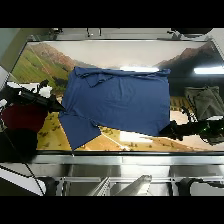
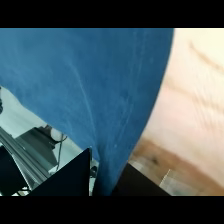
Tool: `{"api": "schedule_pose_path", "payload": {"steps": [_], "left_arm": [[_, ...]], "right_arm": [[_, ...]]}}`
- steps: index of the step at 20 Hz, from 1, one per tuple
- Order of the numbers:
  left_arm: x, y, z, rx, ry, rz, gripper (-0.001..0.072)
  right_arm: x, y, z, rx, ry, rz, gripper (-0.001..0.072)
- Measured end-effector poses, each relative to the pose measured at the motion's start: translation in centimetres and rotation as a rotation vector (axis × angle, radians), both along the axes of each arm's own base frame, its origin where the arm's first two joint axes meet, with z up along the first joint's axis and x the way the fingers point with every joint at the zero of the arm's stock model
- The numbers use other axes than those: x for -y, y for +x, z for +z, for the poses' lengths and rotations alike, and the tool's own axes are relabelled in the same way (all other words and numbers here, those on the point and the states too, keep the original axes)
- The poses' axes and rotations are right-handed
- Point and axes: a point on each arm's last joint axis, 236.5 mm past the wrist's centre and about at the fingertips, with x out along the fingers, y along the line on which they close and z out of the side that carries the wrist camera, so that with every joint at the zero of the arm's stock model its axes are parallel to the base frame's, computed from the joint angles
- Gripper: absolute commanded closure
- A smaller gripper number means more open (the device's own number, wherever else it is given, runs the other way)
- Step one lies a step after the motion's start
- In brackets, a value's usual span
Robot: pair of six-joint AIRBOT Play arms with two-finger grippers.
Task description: Fold the shirts.
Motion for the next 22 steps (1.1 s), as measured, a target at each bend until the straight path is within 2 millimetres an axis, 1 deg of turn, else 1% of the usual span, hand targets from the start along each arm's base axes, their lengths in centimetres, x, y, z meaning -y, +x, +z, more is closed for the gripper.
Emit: {"api": "schedule_pose_path", "payload": {"steps": [2, 4, 6, 8, 9, 10, 11, 12, 13, 14, 15, 16, 17, 18, 19, 20, 21, 22], "left_arm": [[0.0, -0.1, 0.0, -0.003, -0.002, -0.002, 0.0679], [0.0, -0.1, 0.1, -0.004, -0.003, -0.003, 0.0679], [0.1, -0.1, 0.1, -0.006, -0.003, -0.002, 0.0679], [0.2, -0.2, 0.2, -0.01, -0.011, -0.005, 0.0681], [0.4, -0.3, 0.6, -0.012, -0.029, -0.006, 0.0683], [0.9, -0.3, 1.4, -0.007, -0.057, -0.006, 0.0688], [1.6, -0.2, 2.8, 0.014, -0.097, -0.009, 0.0688], [2.3, 0.2, 4.6, 0.053, -0.146, -0.01, 0.0688], [3.3, 0.7, 7.3, 0.117, -0.209, -0.009, 0.0687], [4.3, 1.1, 10.4, 0.194, -0.285, -0.015, 0.0688], [5.5, 1.4, 14.9, 0.303, -0.388, -0.024, 0.0688], [6.5, 1.4, 20.2, 0.43, -0.503, -0.039, 0.0688], [7.0, 1.4, 25.5, 0.569, -0.598, -0.036, 0.0687], [7.1, 0.2, 31.5, 0.716, -0.701, -0.053, 0.0686], [7.0, -1.7, 36.8, 0.85, -0.782, -0.084, 0.0684], [6.6, -4.3, 42.3, 0.996, -0.859, -0.116, 0.0682], [6.1, -7.3, 47.1, 1.132, -0.912, -0.15, 0.0682], [5.7, -10.5, 50.8, 1.247, -0.948, -0.188, 0.0682]], "right_arm": [[0.1, -0.1, 0.2, 0.008, -0.008, 0.009, 0.0545], [0.2, 0.0, 0.3, 0.017, -0.013, 0.011, 0.0561], [0.3, 0.1, 0.3, 0.024, -0.025, 0.014, 0.0698], [0.3, 0.3, 0.5, 0.034, -0.024, 0.004, 0.0697], [0.2, 0.8, 0.8, 0.054, -0.016, -0.006, 0.0697], [-0.3, 1.8, 2.0, 0.091, 0.019, -0.03, 0.0698], [-1.1, 2.9, 4.3, 0.145, 0.086, -0.044, 0.0697], [-1.7, 4.0, 6.6, 0.205, 0.138, -0.057, 0.0698], [-2.0, 5.4, 9.4, 0.286, 0.177, -0.068, 0.0697], [-2.2, 6.6, 12.8, 0.376, 0.214, -0.075, 0.0698], [-2.5, 7.7, 17.0, 0.489, 0.251, -0.074, 0.0697], [-2.5, 8.4, 21.0, 0.6, 0.266, -0.073, 0.0697], [-2.4, 8.8, 25.6, 0.73, 0.277, -0.078, 0.0697], [-2.2, 8.7, 31.0, 0.88, 0.288, -0.081, 0.0697], [-1.9, 7.9, 36.2, 1.031, 0.278, -0.086, 0.0697], [-1.5, 6.6, 41.0, 1.173, 0.254, -0.097, 0.0697], [-1.2, 4.9, 45.6, 1.318, 0.212, -0.12, 0.0697], [-1.1, 3.1, 49.1, 1.438, 0.157, -0.137, 0.0697]]}}
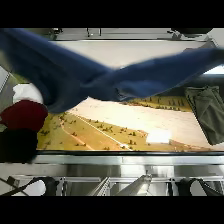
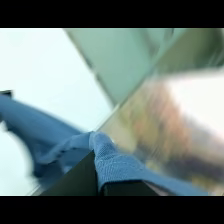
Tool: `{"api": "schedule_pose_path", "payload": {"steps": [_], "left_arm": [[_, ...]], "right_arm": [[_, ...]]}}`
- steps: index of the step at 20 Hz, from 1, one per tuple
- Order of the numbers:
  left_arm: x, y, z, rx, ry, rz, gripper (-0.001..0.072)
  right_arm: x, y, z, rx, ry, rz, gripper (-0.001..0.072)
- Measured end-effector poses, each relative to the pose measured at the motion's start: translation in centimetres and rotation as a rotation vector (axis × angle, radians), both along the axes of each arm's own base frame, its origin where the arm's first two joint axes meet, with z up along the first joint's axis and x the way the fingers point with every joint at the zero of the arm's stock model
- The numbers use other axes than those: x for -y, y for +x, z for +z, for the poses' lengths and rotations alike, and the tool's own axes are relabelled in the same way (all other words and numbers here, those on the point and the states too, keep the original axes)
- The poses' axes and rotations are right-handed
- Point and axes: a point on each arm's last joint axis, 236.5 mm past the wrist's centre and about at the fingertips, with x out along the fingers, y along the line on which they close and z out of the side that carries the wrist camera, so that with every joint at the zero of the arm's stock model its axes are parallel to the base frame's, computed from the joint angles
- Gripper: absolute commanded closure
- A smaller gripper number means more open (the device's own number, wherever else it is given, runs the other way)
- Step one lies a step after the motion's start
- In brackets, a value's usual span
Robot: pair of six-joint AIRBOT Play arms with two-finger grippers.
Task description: Fold the shirts.
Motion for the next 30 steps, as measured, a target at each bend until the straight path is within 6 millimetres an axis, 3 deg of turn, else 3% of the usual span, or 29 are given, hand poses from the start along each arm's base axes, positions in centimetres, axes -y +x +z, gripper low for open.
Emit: {"api": "schedule_pose_path", "payload": {"steps": [1, 3, 5, 6, 8, 9, 12, 16, 19, 21, 24, 26, 28, 30], "left_arm": [[-0.3, -3.3, 3.3, 0.112, -0.028, 0.003, 0.0682], [-0.5, -9.2, 7.9, 0.291, -0.04, 0.04, 0.0682], [-0.2, -13.1, 10.0, 0.401, -0.009, 0.101, 0.0682], [-0.1, -14.1, 10.5, 0.43, 0.014, 0.14, 0.0681], [-0.2, -14.3, 10.6, 0.434, 0.047, 0.207, 0.0681], [-0.5, -13.5, 10.1, 0.403, 0.065, 0.239, 0.0681], [-1.2, -8.6, 6.2, 0.208, 0.115, 0.273, 0.068], [-1.3, 0.1, -3.2, -0.153, 0.134, 0.191, 0.0681], [-0.5, 6.1, -10.9, -0.371, 0.102, 0.13, 0.068], [-0.2, 10.2, -16.6, -0.503, 0.097, 0.128, 0.0681], [-0.4, 15.5, -24.7, -0.653, 0.105, 0.143, 0.0691], [-1.0, 18.6, -28.8, -0.709, 0.112, 0.156, 0.0698], [-1.7, 21.3, -32.1, -0.744, 0.115, 0.171, 0.0698], [-2.4, 23.7, -34.6, -0.758, 0.12, 0.19, 0.0698]], "right_arm": [[0.0, -2.0, 3.3, 0.112, -0.036, -0.076, 0.0697], [-0.3, -5.4, 8.2, 0.296, -0.091, -0.246, 0.0697], [-0.7, -8.1, 11.5, 0.444, -0.143, -0.415, 0.0698], [-0.8, -9.0, 12.5, 0.495, -0.165, -0.49, 0.0698], [-0.4, -9.5, 13.3, 0.534, -0.204, -0.592, 0.0698], [0.1, -9.2, 13.1, 0.521, -0.213, -0.621, 0.0698], [2.2, -7.3, 10.9, 0.415, -0.196, -0.62, 0.0698], [6.5, -3.2, 4.3, 0.185, -0.095, -0.567, 0.0698], [8.8, 0.6, -3.7, -0.026, -0.008, -0.501, 0.0698], [9.6, 3.5, -10.2, -0.173, 0.043, -0.471, 0.0698], [9.9, 8.5, -20.5, -0.381, 0.062, -0.469, 0.0698], [9.3, 11.7, -26.5, -0.488, 0.046, -0.46, 0.0699], [8.4, 14.7, -31.4, -0.571, 0.047, -0.429, 0.0699], [7.6, 17.7, -34.9, -0.626, 0.077, -0.379, 0.0698]]}}
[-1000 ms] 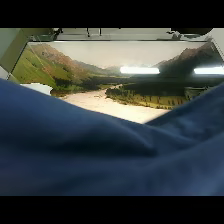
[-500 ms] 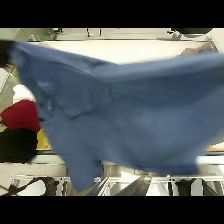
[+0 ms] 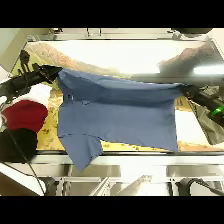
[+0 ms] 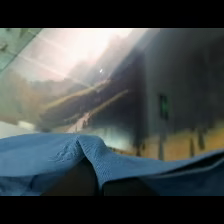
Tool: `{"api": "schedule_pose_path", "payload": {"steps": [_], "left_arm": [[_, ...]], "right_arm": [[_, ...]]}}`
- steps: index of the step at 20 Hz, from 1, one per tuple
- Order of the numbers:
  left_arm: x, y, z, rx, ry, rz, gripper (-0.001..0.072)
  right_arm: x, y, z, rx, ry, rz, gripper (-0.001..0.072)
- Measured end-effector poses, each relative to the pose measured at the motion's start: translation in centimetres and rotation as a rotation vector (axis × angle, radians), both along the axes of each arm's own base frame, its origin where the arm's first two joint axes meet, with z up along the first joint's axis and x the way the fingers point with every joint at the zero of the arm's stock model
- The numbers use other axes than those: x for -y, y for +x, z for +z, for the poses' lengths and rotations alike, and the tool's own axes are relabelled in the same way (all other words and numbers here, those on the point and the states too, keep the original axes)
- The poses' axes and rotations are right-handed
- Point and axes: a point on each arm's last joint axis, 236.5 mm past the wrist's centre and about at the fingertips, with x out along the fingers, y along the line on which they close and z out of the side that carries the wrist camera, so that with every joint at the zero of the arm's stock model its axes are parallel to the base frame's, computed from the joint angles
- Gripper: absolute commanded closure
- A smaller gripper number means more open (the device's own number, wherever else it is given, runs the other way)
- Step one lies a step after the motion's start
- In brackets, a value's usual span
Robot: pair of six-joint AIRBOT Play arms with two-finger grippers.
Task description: Fold the shirts.
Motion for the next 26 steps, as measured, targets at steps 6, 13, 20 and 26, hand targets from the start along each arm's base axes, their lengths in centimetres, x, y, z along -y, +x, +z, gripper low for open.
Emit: {"api": "schedule_pose_path", "payload": {"steps": [6, 13, 20, 26], "left_arm": [[-1.8, 5.0, -4.1, -0.017, 0.03, 0.035, 0.0698], [-4.6, 6.0, -6.1, -0.078, 0.176, 0.031, 0.0689], [-5.3, 4.2, -9.8, -0.175, 0.244, -0.013, 0.0691], [-5.7, 2.5, -11.7, -0.219, 0.315, -0.068, 0.0698]], "right_arm": [[-1.8, 7.0, -3.0, 0.025, 0.171, 0.149, 0.0698], [0.1, 7.4, -2.4, -0.024, 0.165, 0.289, 0.0698], [-0.5, 4.4, -5.5, -0.159, 0.091, 0.416, 0.0698], [-0.9, 1.8, -8.7, -0.305, 0.037, 0.487, 0.0698]]}}
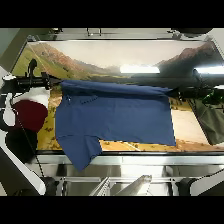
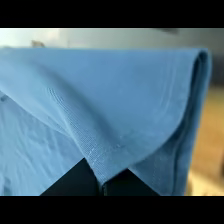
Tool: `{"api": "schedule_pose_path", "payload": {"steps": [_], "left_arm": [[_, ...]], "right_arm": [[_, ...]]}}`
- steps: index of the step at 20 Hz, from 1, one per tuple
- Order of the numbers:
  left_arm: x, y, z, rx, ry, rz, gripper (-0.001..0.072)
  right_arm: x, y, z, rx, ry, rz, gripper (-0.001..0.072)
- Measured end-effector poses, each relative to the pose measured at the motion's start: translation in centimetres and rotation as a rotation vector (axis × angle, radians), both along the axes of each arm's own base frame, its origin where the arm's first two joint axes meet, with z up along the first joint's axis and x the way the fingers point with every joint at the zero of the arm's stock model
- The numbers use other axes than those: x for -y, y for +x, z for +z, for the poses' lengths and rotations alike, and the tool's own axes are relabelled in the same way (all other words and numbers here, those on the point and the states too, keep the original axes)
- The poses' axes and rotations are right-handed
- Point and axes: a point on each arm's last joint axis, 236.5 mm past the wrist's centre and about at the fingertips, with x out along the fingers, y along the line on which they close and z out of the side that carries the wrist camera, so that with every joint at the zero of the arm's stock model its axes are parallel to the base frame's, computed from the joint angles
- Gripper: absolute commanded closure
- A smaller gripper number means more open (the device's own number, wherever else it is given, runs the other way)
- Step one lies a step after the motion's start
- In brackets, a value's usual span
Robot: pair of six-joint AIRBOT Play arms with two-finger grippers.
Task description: Fold the shirts.
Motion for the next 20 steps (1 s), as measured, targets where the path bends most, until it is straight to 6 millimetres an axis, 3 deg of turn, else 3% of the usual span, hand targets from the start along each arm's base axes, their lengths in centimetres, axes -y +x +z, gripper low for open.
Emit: {"api": "schedule_pose_path", "payload": {"steps": [5, 13, 14, 15, 16, 17, 19, 20], "left_arm": [[-0.4, -1.5, -2.1, -0.078, 0.079, -0.041, 0.0697], [0.9, -3.2, -5.2, -0.148, 0.221, -0.13, 0.0698], [1.0, -3.2, -5.4, -0.149, 0.234, -0.135, 0.0698], [1.0, -3.2, -5.5, -0.146, 0.248, -0.141, 0.0695], [1.0, -3.1, -5.2, -0.138, 0.254, -0.146, 0.0631], [1.0, -3.0, -4.9, -0.129, 0.263, -0.155, 0.0475], [1.0, -2.9, -4.1, -0.116, 0.273, -0.169, 0.0461], [1.0, -2.9, -3.7, -0.115, 0.273, -0.173, 0.046]], "right_arm": [[-0.5, -0.9, -1.6, -0.058, -0.004, 0.026, 0.0697], [-1.6, -1.5, -2.3, -0.093, 0.006, 0.053, 0.0696], [-1.7, -1.5, -2.3, -0.093, 0.007, 0.056, 0.0666], [-1.8, -1.5, -2.3, -0.094, 0.008, 0.058, 0.0547], [-1.8, -1.5, -2.3, -0.099, 0.01, 0.055, 0.0469], [-1.8, -1.5, -2.3, -0.1, 0.01, 0.055, 0.0459], [-1.8, -1.5, -2.1, -0.105, 0.012, 0.05, 0.0458], [-1.8, -1.5, -2.0, -0.109, 0.013, 0.046, 0.042]]}}
